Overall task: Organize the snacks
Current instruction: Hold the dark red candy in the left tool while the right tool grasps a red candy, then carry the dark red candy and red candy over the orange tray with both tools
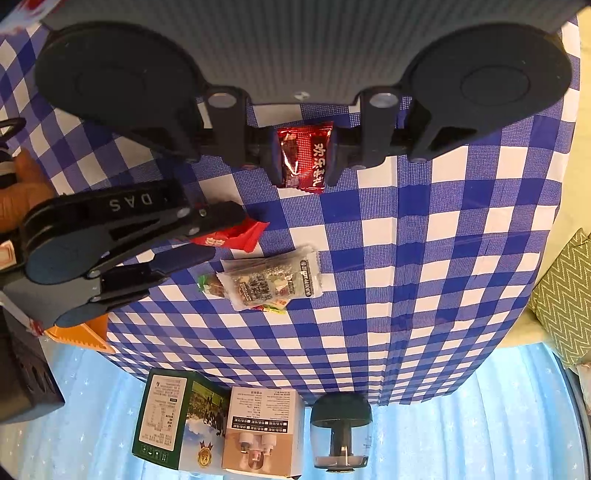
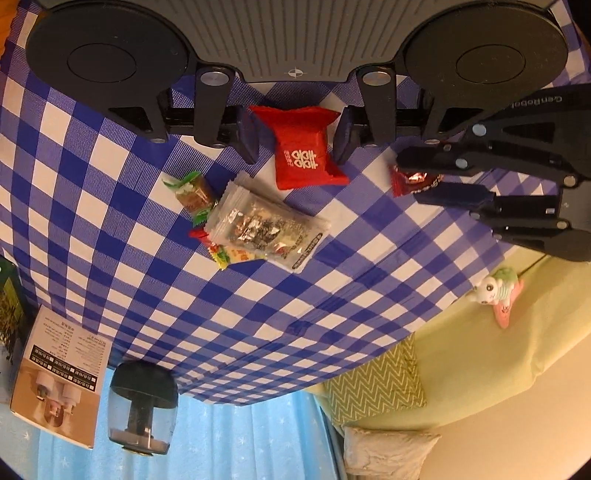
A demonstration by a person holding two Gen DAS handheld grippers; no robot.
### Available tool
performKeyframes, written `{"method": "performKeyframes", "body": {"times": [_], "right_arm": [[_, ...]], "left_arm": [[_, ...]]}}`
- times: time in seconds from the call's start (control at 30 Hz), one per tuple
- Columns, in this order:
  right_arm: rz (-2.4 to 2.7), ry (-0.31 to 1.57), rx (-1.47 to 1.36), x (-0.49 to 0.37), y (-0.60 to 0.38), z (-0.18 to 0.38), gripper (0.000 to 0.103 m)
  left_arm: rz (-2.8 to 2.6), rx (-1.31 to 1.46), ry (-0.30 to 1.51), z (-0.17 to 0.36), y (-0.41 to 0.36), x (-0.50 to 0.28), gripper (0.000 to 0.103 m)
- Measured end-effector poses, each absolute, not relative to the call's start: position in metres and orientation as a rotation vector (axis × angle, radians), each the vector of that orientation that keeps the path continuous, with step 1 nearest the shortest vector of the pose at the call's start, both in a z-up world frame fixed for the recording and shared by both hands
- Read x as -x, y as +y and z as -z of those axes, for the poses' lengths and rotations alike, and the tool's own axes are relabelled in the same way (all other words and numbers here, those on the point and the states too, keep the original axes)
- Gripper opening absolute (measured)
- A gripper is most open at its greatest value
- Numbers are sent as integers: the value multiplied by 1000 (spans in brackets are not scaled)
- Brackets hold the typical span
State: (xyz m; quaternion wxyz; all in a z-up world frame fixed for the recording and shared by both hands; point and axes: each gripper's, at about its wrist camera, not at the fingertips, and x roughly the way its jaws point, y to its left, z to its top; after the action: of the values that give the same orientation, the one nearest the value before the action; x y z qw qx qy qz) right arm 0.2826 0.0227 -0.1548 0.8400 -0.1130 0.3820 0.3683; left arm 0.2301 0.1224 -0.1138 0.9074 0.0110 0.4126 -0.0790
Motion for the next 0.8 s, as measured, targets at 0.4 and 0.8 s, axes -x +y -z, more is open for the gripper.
{"method": "performKeyframes", "body": {"times": [0.4,0.8], "right_arm": [[-773,799,254,-276,23,155,27],[-665,778,165,-259,-8,137,27]], "left_arm": [[181,-38,860,115,120,-230,22],[195,-54,837,108,115,-223,22]]}}
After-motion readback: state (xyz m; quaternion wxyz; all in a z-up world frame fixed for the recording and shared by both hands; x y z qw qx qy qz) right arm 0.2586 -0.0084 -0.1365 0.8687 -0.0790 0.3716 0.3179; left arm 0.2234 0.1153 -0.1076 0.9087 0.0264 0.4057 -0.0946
